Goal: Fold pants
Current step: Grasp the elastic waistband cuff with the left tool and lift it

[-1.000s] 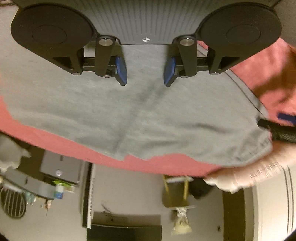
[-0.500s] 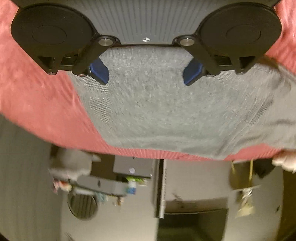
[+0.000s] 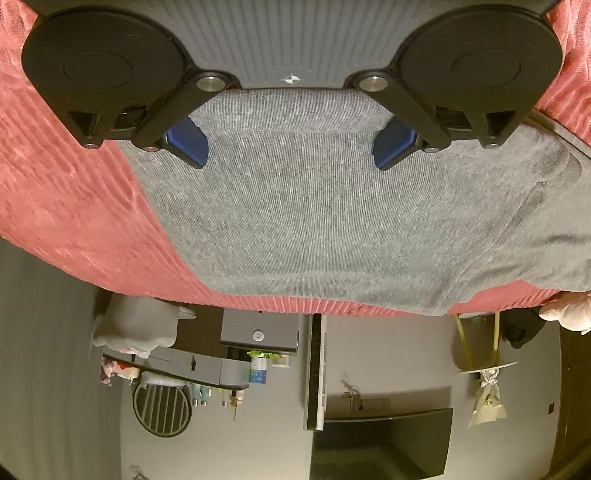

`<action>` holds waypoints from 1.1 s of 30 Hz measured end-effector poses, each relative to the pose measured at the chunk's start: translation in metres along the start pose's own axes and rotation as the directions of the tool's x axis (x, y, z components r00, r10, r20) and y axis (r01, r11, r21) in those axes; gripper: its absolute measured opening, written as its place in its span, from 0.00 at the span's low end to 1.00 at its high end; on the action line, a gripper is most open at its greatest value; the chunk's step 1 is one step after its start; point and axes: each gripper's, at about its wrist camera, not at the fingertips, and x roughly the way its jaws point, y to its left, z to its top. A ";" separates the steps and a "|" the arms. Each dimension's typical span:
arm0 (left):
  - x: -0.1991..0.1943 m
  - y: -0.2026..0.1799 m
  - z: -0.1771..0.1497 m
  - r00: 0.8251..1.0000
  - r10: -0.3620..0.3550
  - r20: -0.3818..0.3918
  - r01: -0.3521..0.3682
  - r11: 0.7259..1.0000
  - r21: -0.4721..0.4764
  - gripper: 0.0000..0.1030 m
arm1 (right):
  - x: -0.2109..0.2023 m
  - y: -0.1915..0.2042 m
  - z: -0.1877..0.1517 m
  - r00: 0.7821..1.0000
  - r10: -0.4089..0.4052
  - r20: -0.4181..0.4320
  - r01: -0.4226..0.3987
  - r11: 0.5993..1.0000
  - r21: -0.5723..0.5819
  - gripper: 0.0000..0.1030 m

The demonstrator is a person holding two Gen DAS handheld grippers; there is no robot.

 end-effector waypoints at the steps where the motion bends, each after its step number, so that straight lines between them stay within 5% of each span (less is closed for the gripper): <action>1: -0.001 0.002 -0.001 1.000 -0.016 0.015 0.017 1.000 -0.008 0.56 | 0.000 0.000 0.000 1.000 0.000 0.001 0.000 1.000 0.001 0.95; 5: 0.014 0.006 -0.002 1.000 -0.005 -0.005 0.005 1.000 -0.029 0.67 | 0.001 0.000 -0.001 1.000 -0.002 0.006 0.002 1.000 0.000 0.96; 9: 0.000 -0.015 0.002 0.999 0.007 0.047 -0.009 0.999 0.041 0.43 | 0.000 -0.001 0.001 1.000 0.007 -0.001 -0.007 1.000 0.005 0.96; 16: -0.062 -0.083 -0.001 0.975 -0.116 0.190 0.057 0.954 0.294 0.36 | -0.004 -0.004 0.007 1.000 0.021 -0.022 -0.021 1.000 0.015 0.96; 22: -0.109 -0.169 -0.057 0.934 -0.291 0.208 0.113 0.792 0.601 0.35 | -0.014 -0.016 0.014 0.998 0.062 -0.016 -0.060 0.993 0.104 0.96; 25: -0.120 -0.208 -0.103 0.918 -0.378 0.118 0.173 0.651 0.739 0.32 | -0.018 -0.023 0.016 0.997 0.074 -0.010 -0.072 0.986 0.153 0.96; 26: -0.119 -0.220 -0.123 0.914 -0.399 0.073 0.195 0.591 0.783 0.24 | -0.020 -0.026 0.017 0.997 0.075 -0.006 -0.073 0.984 0.164 0.96; 27: -0.117 -0.227 -0.139 0.911 -0.412 0.022 0.228 0.547 0.805 0.06 | -0.021 -0.028 0.018 0.997 0.077 -0.003 -0.075 0.982 0.173 0.96; 30: -0.097 -0.245 -0.181 0.915 -0.373 -0.151 0.332 0.487 0.808 0.16 | -0.025 -0.034 0.020 0.996 0.089 0.002 -0.087 0.976 0.201 0.96; 32: -0.077 -0.254 -0.202 0.939 -0.256 -0.230 0.326 0.448 0.832 0.22 | -0.028 -0.037 0.021 0.995 0.101 0.004 -0.100 0.972 0.214 0.96; 33: -0.072 -0.256 -0.203 0.947 -0.215 -0.239 0.313 0.450 0.836 0.25 | -0.030 -0.038 0.021 0.994 0.109 0.005 -0.107 0.970 0.219 0.96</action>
